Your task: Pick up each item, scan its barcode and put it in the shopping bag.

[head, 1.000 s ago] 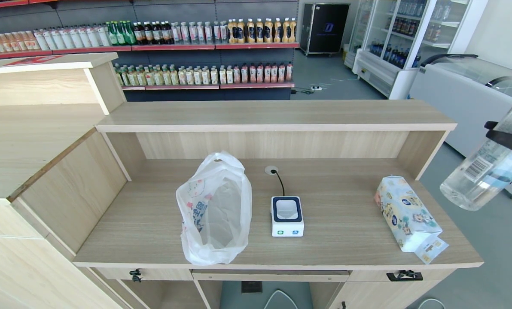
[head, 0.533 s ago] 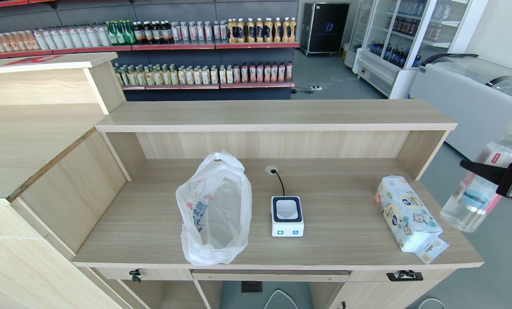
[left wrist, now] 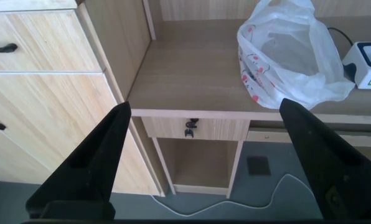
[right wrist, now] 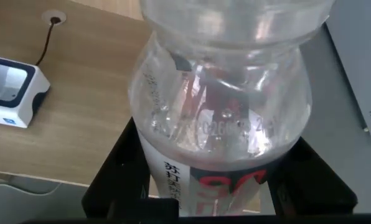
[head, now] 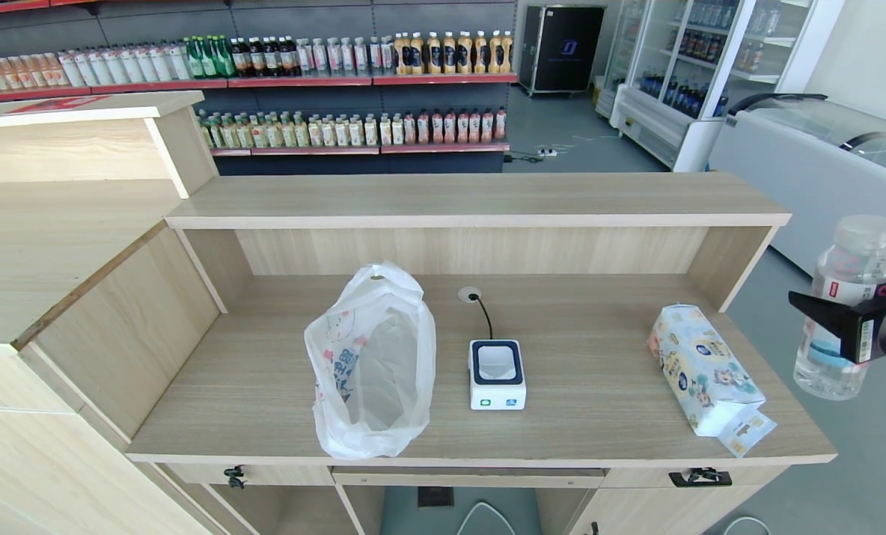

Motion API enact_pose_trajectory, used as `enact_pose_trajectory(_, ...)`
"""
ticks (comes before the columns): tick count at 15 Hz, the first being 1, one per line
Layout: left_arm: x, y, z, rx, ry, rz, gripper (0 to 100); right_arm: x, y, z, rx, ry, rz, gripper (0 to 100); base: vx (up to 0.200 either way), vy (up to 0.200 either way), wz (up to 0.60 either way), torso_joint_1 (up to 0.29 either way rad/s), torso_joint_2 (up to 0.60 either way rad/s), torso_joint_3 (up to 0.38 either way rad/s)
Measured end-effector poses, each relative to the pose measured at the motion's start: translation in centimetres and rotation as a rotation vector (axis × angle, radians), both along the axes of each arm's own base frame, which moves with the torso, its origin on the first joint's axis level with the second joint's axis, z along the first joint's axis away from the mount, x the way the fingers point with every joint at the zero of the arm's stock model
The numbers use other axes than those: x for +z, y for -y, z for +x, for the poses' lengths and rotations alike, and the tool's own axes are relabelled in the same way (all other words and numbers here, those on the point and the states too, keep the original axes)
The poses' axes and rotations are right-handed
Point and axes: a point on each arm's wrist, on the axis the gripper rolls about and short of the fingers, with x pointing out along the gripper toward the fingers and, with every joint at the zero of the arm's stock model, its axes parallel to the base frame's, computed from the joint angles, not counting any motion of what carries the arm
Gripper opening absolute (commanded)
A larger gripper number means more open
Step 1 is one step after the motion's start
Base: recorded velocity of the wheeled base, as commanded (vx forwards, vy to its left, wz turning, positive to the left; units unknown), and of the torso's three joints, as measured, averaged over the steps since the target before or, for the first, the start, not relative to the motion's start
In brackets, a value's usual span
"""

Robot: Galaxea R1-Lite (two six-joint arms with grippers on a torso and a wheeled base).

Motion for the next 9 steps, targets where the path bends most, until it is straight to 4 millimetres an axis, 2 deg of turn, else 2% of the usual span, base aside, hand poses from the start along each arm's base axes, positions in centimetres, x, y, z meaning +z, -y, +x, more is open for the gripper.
enact_pose_trajectory(5, 0.0, 0.0, 0.0, 0.0, 0.0, 0.0, 100, -0.12, 0.25, -0.24, 0.001, 0.001, -0.084, 0, 0.0, 0.0, 0.0, 0.0, 0.0, 0.0)
enact_pose_trajectory(9, 0.0, 0.0, 0.0, -0.001, 0.0, 0.0, 100, -0.2, 0.56, -0.52, -0.023, 0.0, -0.162, 0, 0.0, 0.0, 0.6, 0.004, 0.0, 0.001)
